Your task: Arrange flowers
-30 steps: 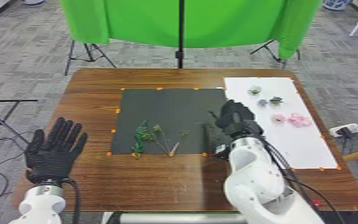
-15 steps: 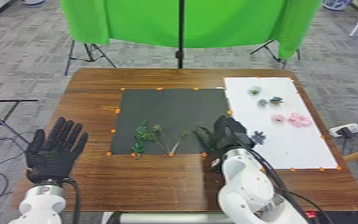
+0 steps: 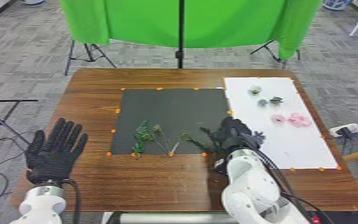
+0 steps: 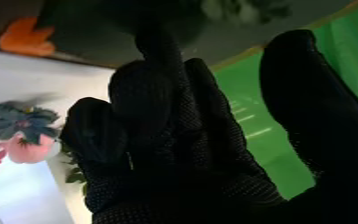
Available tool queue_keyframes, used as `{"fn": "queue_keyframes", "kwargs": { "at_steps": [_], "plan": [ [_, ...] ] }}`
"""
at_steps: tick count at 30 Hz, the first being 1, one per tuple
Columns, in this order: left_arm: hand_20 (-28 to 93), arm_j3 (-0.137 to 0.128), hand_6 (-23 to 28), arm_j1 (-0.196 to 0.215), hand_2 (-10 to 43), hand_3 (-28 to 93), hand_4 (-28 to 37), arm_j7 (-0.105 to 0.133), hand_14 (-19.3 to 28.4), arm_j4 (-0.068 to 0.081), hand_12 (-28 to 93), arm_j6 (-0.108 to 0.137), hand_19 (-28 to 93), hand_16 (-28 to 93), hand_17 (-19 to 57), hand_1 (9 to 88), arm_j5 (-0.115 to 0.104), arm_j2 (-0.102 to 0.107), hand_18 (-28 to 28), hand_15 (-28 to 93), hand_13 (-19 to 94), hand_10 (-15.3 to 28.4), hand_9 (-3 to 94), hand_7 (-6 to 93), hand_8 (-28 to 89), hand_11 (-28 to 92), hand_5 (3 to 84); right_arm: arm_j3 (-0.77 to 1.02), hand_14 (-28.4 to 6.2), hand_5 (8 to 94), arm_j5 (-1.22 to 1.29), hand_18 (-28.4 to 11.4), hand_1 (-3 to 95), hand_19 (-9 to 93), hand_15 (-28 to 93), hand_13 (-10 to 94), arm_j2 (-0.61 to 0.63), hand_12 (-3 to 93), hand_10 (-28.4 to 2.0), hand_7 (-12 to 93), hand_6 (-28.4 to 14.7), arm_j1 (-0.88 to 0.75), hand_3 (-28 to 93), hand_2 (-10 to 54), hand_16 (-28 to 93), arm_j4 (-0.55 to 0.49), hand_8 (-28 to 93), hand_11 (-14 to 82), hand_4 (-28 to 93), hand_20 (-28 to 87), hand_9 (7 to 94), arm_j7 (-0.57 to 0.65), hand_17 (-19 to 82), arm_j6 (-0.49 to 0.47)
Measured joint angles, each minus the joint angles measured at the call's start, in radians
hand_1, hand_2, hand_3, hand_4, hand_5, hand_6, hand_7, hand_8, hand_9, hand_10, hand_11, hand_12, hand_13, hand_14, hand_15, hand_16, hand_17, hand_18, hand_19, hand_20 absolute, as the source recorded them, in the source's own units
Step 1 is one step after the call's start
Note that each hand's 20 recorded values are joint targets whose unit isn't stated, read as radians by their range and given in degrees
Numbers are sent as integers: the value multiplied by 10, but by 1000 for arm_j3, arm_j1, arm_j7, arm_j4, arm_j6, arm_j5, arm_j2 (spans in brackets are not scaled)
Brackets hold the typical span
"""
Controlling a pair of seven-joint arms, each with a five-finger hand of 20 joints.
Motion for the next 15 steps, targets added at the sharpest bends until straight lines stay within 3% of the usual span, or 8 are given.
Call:
{"fn": "queue_keyframes", "kwargs": {
  "at_steps": [5,10,15],
  "plan": [
    [115,-1,99,4,196,744,-283,3,155,0,80,0,368,-86,-80,255,1,-1,138,359,292,148,395,112,-98,215,468,45,-177,654,34,-278,319,932,715,670,38,181,-225,122,-93,-48,817,-37,233,-81,-104,259,-210,584,697,-1,413,2],
    [115,-1,99,5,196,745,-283,5,155,0,80,0,368,-86,-80,255,2,-1,138,361,292,148,394,113,-98,215,468,87,-172,731,49,-279,320,932,720,691,117,198,-214,176,-76,-110,807,-24,247,-172,-106,291,-203,581,750,-6,418,0],
    [116,-1,100,5,197,745,-283,5,156,-1,81,0,368,-87,-80,255,2,-1,138,362,292,148,394,113,-98,216,469,120,-169,781,67,-281,319,932,711,714,146,209,-207,205,-65,-156,805,13,255,-197,-108,300,-196,582,793,-9,425,-43]
  ]
}}
